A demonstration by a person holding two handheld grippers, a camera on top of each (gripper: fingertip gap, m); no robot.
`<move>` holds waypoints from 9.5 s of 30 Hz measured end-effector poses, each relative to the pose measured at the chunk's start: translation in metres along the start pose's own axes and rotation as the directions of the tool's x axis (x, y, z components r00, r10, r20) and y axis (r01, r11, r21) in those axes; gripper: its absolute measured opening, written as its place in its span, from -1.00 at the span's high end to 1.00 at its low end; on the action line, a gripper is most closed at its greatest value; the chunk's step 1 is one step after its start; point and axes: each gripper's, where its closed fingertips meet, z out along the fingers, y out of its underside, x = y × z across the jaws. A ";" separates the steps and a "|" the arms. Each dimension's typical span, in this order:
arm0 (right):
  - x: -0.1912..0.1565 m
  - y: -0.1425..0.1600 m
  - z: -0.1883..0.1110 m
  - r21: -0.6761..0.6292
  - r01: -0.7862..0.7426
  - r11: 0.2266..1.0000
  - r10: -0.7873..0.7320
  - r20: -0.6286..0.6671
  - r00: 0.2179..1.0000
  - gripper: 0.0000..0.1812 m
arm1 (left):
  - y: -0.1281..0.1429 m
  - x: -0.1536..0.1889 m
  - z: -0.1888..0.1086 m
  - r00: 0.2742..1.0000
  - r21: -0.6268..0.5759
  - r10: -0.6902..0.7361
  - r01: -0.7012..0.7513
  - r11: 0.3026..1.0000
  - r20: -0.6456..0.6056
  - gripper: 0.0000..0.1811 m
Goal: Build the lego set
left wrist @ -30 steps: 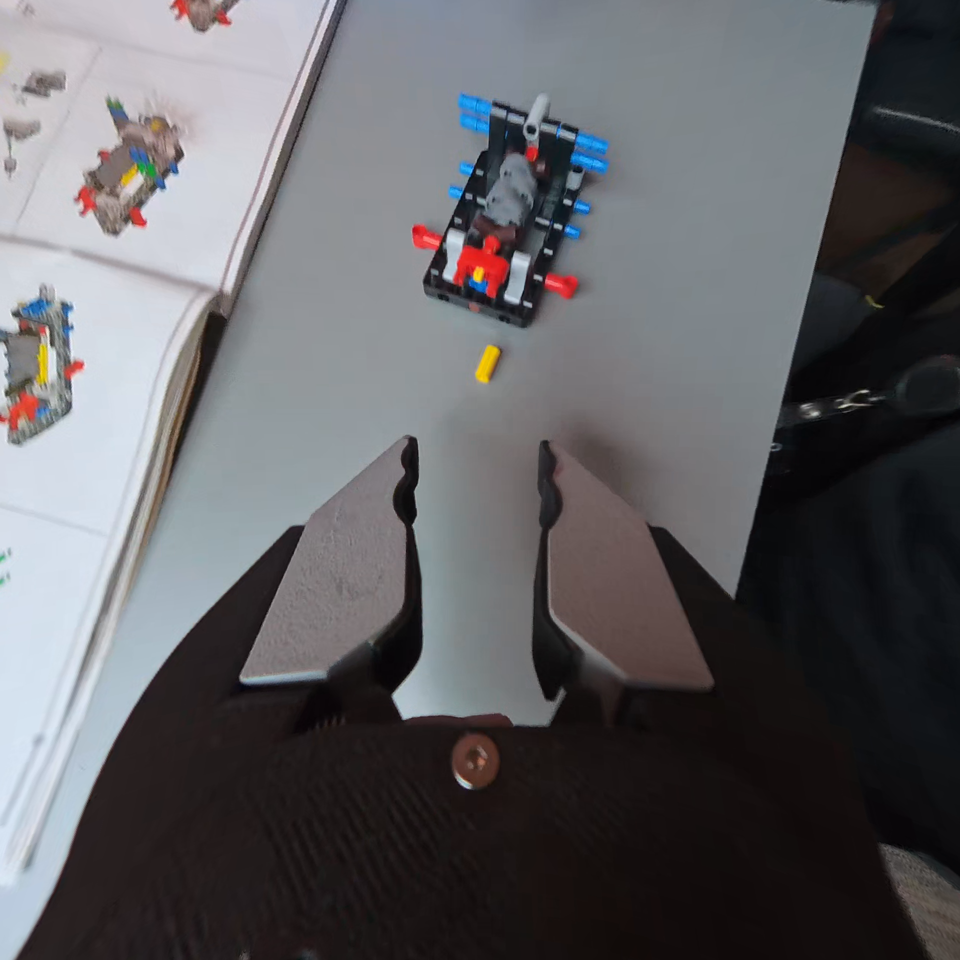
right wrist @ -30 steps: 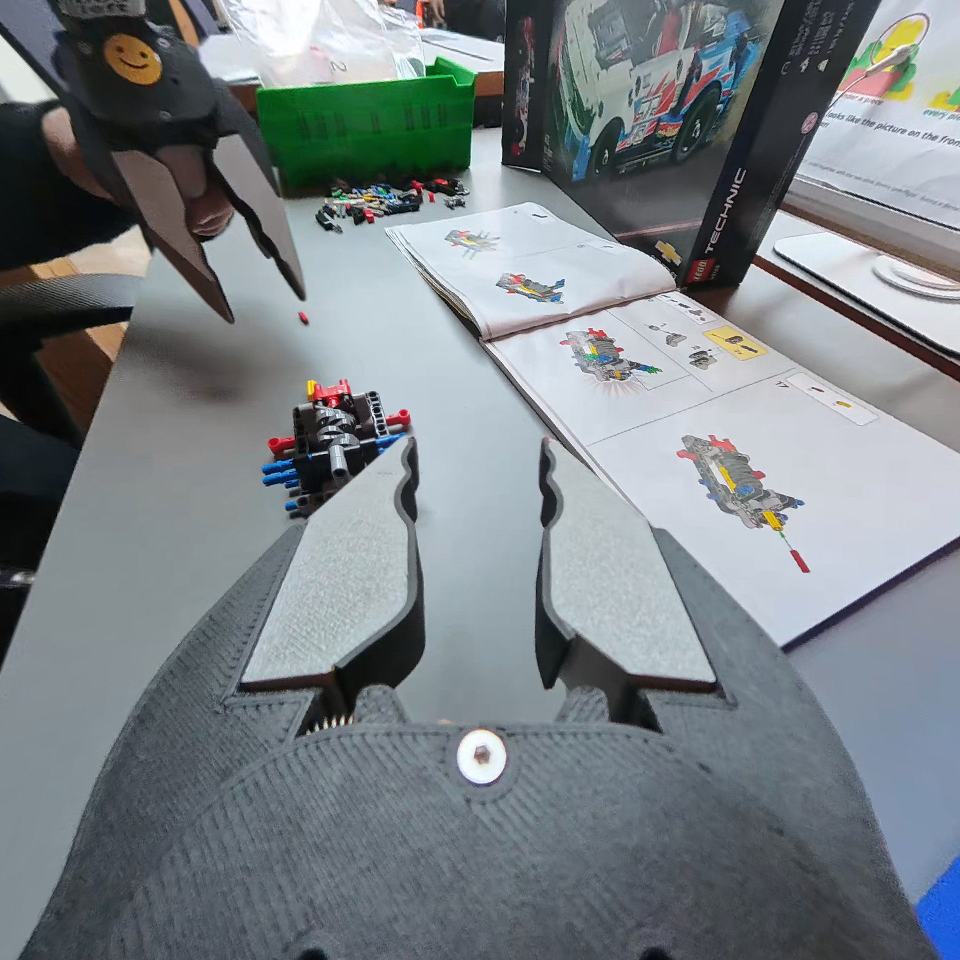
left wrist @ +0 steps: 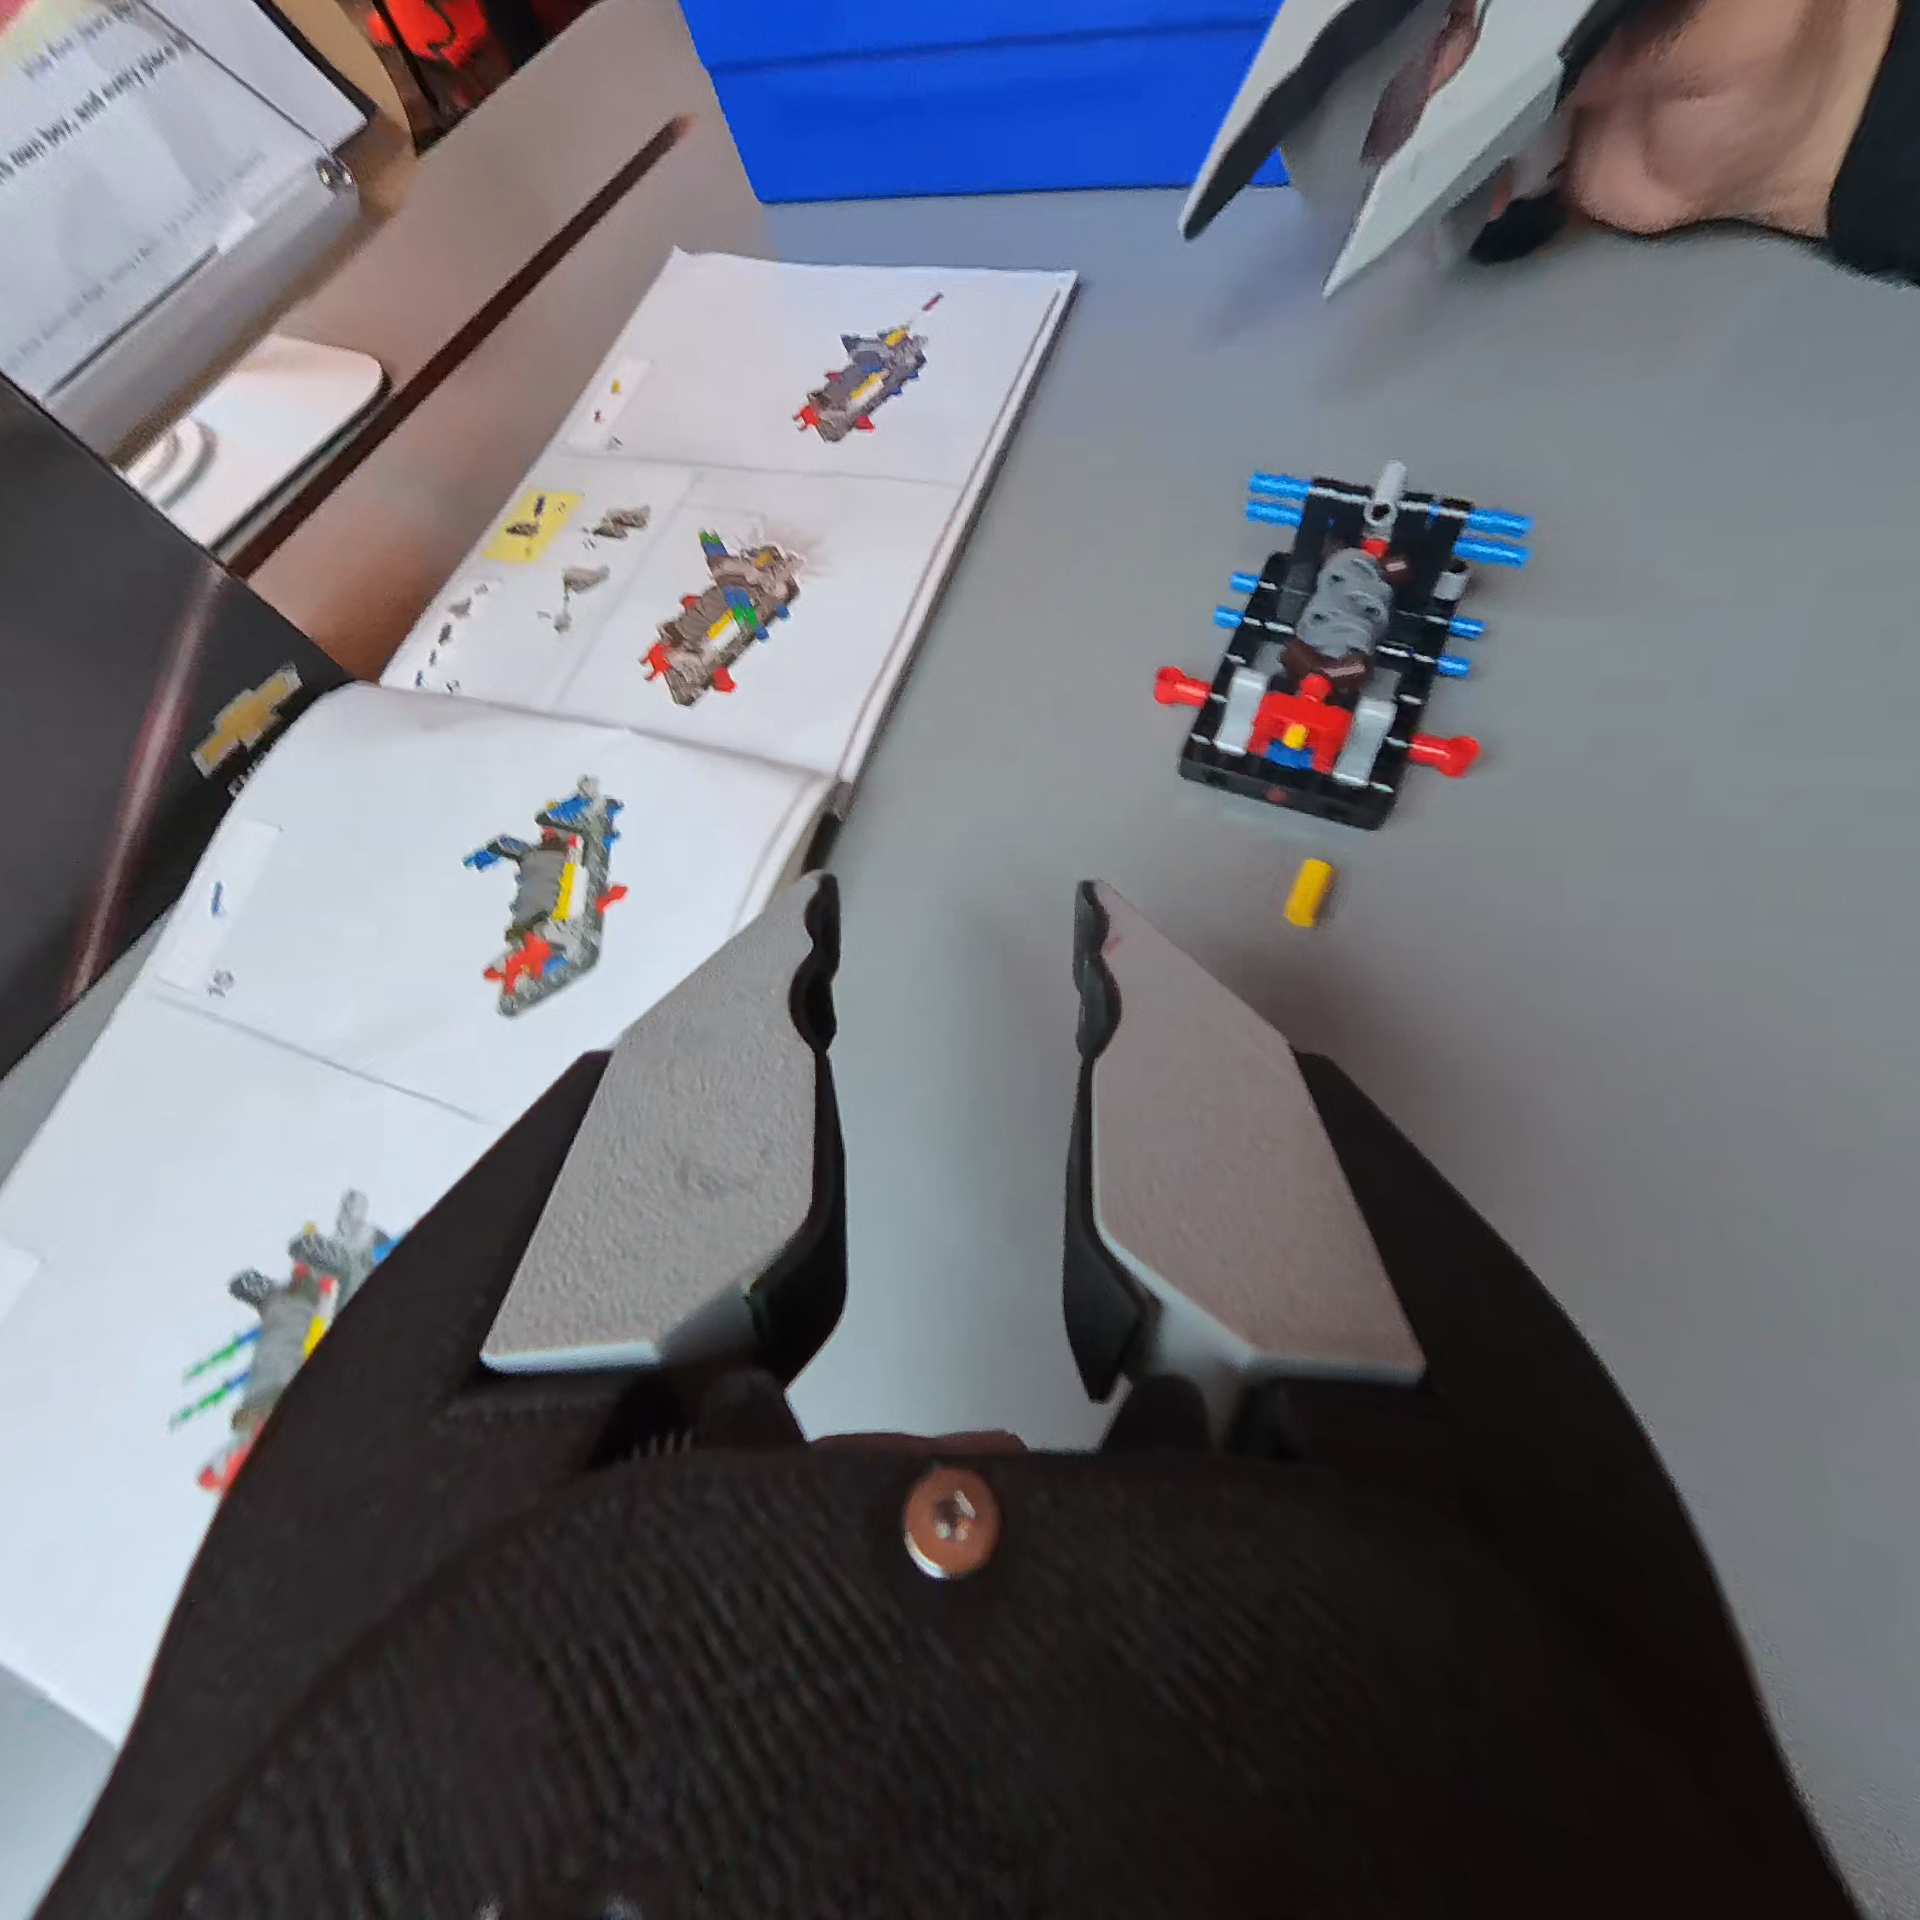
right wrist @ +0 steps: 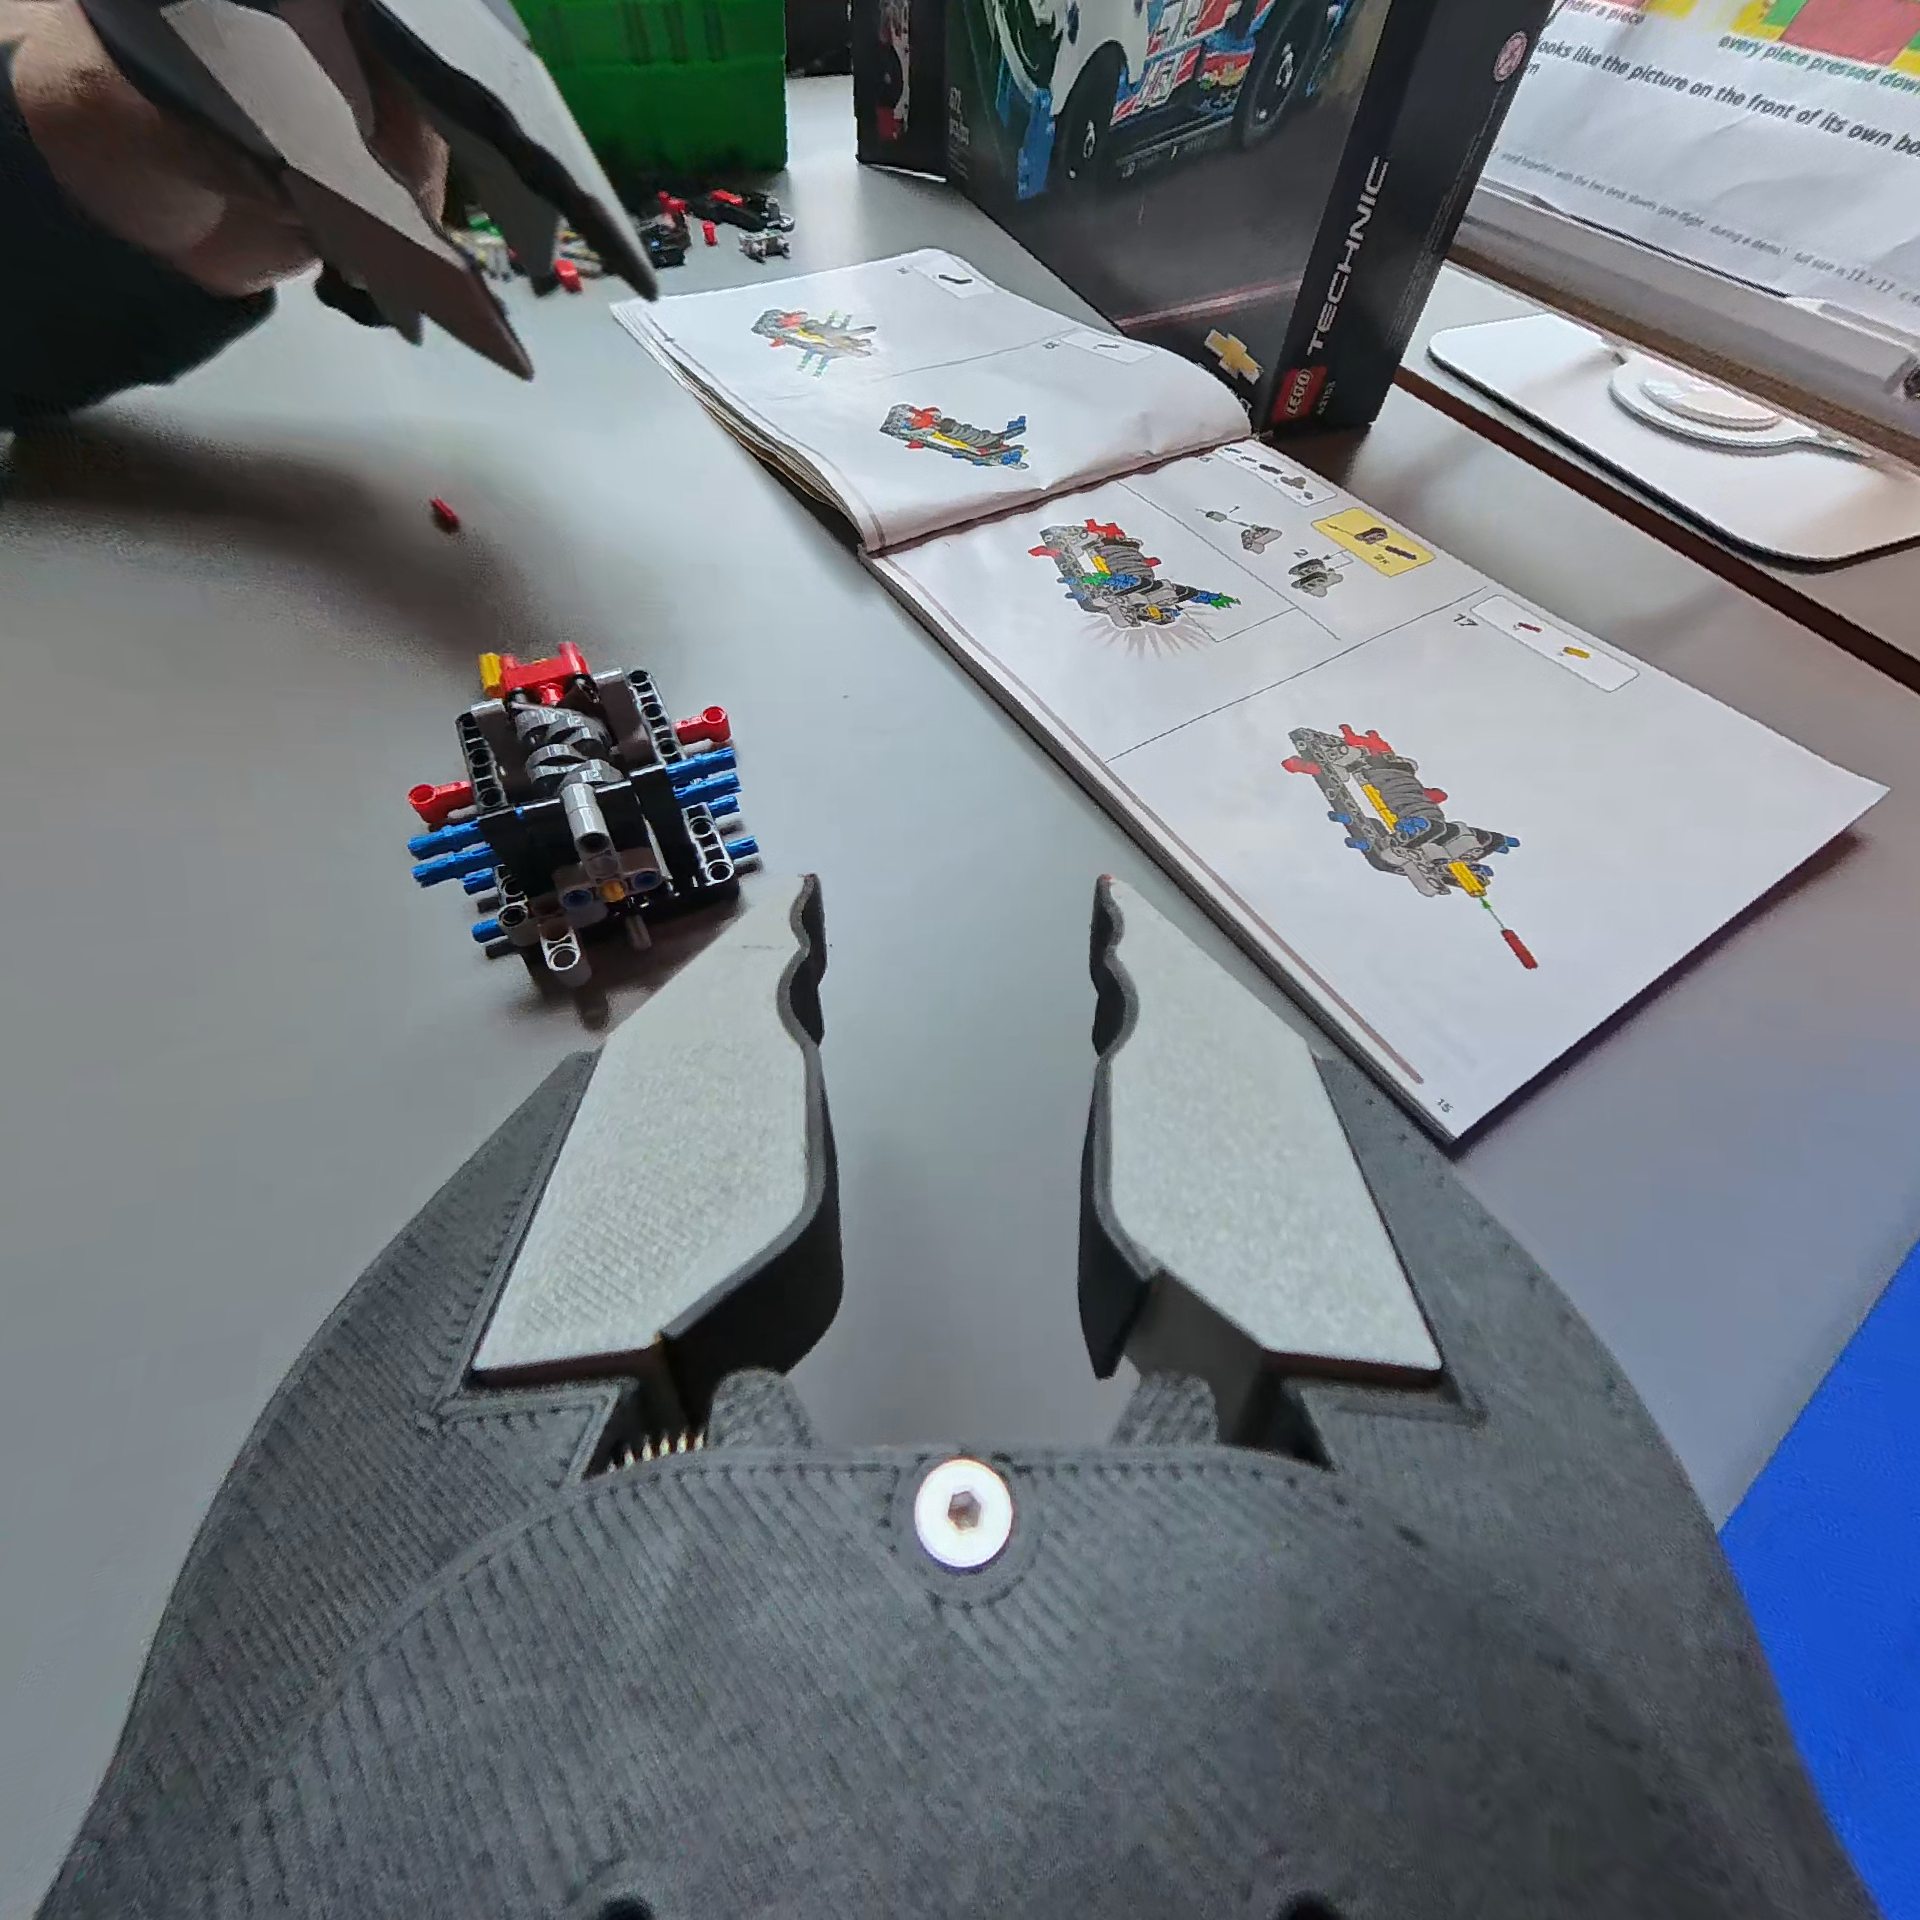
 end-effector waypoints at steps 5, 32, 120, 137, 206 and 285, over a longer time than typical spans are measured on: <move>0.008 0.002 0.007 -0.026 0.019 0.999 -0.019 -0.022 1.000 0.48 | -0.013 -0.023 0.024 1.000 0.084 0.022 -0.022 0.996 0.000 0.54; 0.020 -0.012 0.026 0.009 0.035 0.999 -0.035 0.075 0.997 0.55 | 0.002 -0.029 0.029 0.993 0.150 -0.094 0.104 0.983 -0.073 0.59; 0.023 -0.026 0.011 0.059 0.107 0.993 -0.105 -0.029 0.994 0.67 | 0.042 -0.028 -0.038 0.955 -0.037 -0.264 0.261 0.965 -0.139 0.63; 0.020 -0.026 0.008 0.058 0.124 0.991 -0.122 -0.039 0.992 0.67 | 0.067 -0.039 -0.052 0.964 0.081 -0.257 0.251 0.965 0.064 0.68; -0.098 -0.001 0.025 -0.047 0.181 0.982 -0.161 0.279 0.947 0.56 | -0.047 0.110 0.088 0.836 -0.081 -0.017 -0.032 0.996 -0.548 0.59; -0.095 0.001 0.016 -0.063 0.103 0.993 -0.081 0.293 0.953 0.54 | -0.039 0.104 0.086 0.819 -0.060 -0.051 0.020 0.998 -0.571 0.74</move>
